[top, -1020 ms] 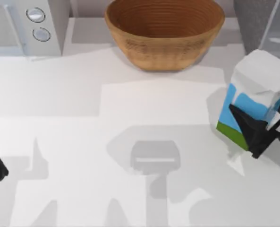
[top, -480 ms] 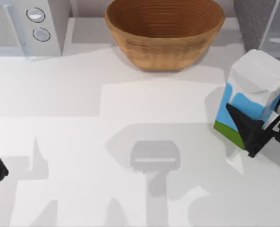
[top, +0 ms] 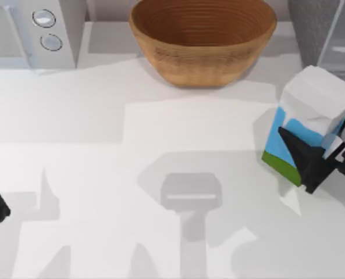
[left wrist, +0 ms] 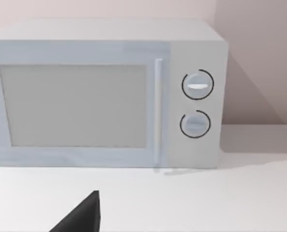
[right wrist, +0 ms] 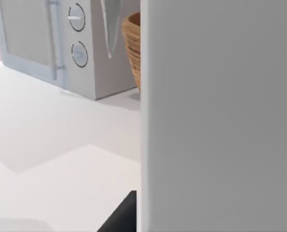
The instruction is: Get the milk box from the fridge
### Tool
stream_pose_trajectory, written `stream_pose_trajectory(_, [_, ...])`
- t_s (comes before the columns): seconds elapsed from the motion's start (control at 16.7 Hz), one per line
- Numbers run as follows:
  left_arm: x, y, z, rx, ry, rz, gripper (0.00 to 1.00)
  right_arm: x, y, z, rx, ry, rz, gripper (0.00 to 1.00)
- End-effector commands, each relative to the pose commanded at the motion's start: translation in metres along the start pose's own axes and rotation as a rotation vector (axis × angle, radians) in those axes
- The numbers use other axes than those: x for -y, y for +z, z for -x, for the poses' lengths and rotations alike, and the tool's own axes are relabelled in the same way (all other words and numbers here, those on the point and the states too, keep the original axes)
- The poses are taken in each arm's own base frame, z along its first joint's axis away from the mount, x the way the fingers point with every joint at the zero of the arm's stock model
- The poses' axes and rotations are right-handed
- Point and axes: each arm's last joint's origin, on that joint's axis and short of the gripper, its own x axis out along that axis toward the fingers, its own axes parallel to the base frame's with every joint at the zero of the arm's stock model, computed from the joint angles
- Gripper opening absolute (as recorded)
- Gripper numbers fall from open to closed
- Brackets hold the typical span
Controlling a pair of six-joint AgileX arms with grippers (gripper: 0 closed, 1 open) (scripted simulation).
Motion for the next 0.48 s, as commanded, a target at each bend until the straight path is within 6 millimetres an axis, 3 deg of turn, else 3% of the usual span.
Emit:
stream_pose_trajectory(0.12, [0.0000,0.0000,0.0000,0.000,0.000,0.000,1.00,0.0000,0.0000,0.0000,0.000,0.000,0.000,0.98])
stream_pose_trajectory(0.48, [0.0000,0.0000,0.0000,0.000,0.000,0.000,1.00,0.0000,0.0000,0.0000,0.000,0.000,0.000,1.00])
